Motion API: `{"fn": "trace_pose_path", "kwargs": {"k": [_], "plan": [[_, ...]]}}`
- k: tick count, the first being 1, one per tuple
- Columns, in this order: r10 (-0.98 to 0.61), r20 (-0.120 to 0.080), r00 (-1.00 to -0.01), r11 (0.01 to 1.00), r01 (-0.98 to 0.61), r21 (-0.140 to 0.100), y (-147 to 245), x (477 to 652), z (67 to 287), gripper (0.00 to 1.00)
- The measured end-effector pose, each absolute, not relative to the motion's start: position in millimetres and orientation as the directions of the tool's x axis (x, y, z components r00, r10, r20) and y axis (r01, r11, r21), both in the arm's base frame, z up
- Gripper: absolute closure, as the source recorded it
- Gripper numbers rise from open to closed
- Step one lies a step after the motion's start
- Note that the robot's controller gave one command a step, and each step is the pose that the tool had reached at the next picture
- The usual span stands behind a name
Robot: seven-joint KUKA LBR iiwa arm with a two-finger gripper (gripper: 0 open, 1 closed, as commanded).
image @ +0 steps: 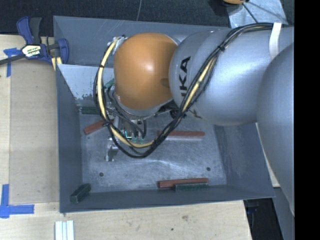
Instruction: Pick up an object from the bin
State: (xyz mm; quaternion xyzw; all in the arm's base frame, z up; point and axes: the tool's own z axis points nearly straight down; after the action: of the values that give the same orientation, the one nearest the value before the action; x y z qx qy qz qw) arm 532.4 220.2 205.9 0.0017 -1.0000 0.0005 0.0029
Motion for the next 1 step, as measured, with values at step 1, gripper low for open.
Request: {"fn": "trace_pose_path", "kwargs": {"k": [1], "plan": [[0.0, -0.002, -1.0, 1.0, 0.0, 0.001, 219.2, 534.3, 210.7, 0.0]]}}
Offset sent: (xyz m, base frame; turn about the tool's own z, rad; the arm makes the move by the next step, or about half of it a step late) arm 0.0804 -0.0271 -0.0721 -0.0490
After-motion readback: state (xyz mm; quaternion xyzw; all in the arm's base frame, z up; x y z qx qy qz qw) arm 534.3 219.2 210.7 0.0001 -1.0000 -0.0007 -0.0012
